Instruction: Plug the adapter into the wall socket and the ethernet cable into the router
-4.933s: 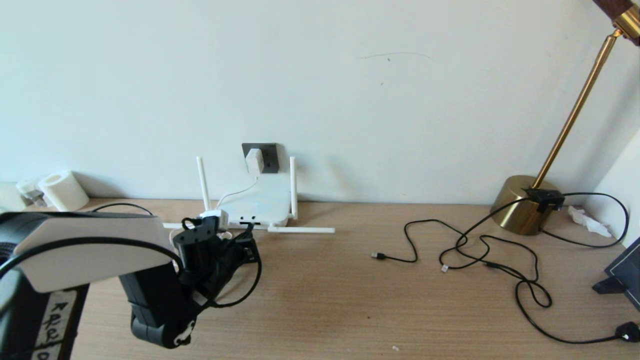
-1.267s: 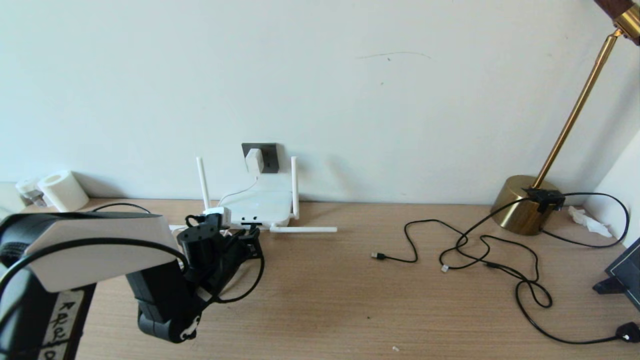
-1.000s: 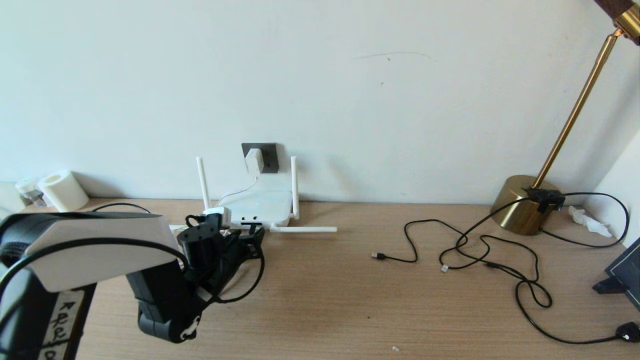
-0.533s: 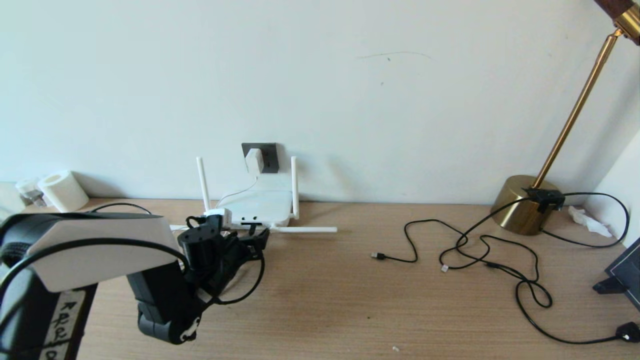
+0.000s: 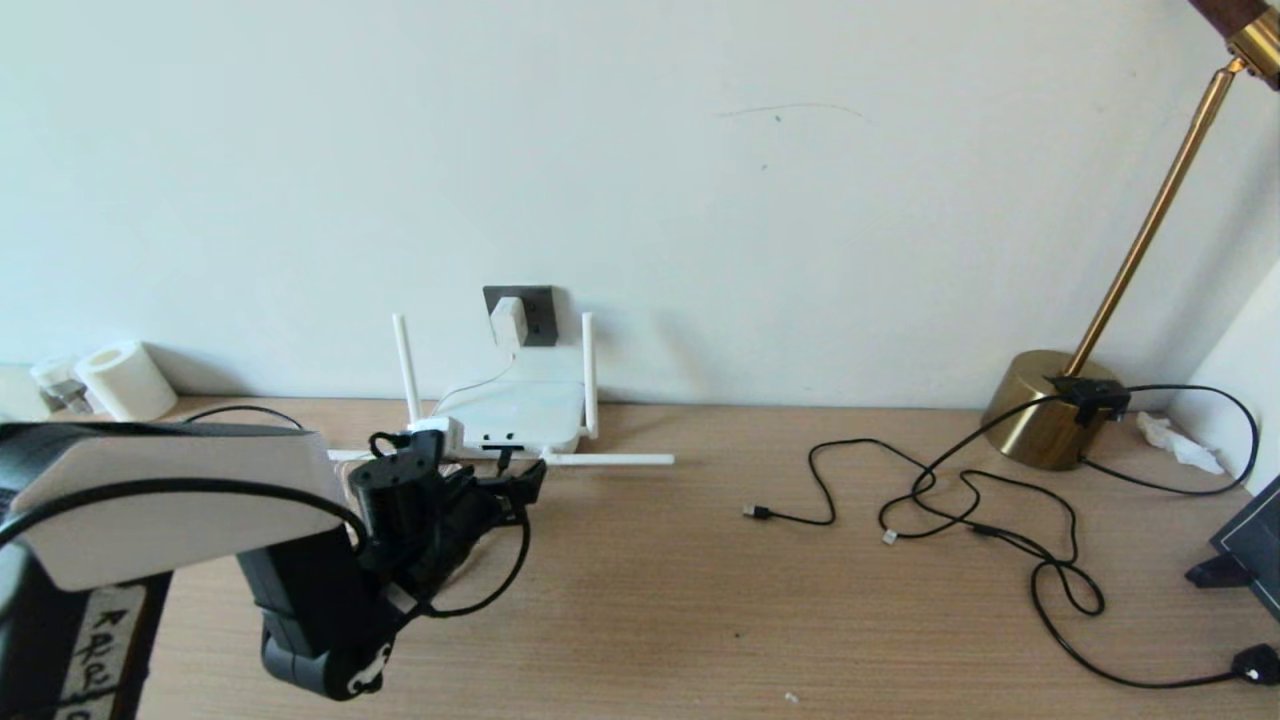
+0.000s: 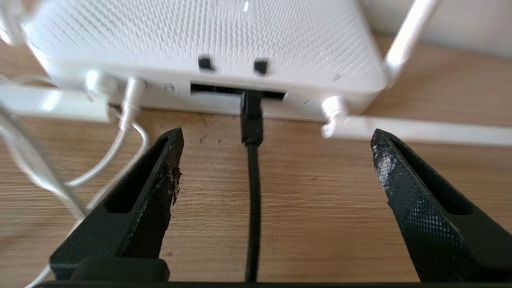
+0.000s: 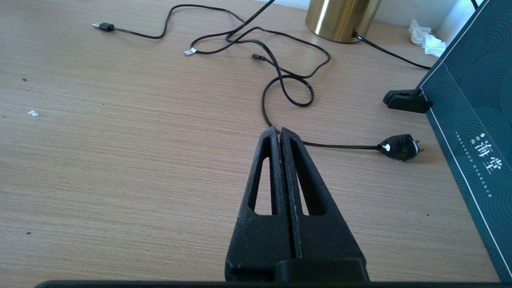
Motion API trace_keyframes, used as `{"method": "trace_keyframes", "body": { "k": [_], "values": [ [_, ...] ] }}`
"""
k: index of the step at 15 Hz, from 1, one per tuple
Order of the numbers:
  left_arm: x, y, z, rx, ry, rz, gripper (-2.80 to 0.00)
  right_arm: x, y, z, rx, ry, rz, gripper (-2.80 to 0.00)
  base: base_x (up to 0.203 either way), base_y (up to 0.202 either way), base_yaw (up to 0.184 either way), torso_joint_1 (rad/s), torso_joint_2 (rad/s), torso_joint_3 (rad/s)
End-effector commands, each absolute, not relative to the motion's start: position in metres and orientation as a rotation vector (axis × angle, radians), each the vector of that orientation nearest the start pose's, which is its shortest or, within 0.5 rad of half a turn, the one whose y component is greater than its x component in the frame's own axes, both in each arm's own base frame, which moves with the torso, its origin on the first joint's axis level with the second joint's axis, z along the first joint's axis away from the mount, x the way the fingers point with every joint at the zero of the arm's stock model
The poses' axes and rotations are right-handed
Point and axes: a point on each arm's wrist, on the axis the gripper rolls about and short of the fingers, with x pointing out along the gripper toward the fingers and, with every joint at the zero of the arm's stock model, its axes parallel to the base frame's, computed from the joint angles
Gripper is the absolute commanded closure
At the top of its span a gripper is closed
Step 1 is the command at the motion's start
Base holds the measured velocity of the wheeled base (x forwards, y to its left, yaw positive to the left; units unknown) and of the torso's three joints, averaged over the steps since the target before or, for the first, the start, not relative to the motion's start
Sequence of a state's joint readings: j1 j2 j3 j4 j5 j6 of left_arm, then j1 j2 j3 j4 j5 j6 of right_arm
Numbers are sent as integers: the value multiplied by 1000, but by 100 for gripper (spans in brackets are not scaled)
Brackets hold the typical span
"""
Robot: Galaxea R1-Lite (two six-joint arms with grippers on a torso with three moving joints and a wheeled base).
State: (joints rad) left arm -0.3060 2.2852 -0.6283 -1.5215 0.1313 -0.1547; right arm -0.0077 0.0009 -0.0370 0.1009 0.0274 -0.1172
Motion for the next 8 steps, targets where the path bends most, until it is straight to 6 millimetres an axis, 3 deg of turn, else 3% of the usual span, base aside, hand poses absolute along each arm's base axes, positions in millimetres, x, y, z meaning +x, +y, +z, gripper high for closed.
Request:
{"method": "trace_keyframes", "body": {
  "k": [1, 2, 5, 8],
  "values": [
    [333, -104, 54, -136, 98, -174, -280, -26, 1, 75, -117, 65, 24, 0, 0, 0, 0, 0, 0, 0],
    [325, -104, 63, -139, 84, -181, 0, -26, 1, 75, -117, 65, 24, 0, 0, 0, 0, 0, 0, 0],
    [303, -99, 104, -159, -9, -205, 0, -26, 1, 75, -117, 67, 24, 0, 0, 0, 0, 0, 0, 0],
    [277, -95, 167, -119, -179, -238, 0, -26, 1, 75, -117, 65, 24, 0, 0, 0, 0, 0, 0, 0]
  ]
}}
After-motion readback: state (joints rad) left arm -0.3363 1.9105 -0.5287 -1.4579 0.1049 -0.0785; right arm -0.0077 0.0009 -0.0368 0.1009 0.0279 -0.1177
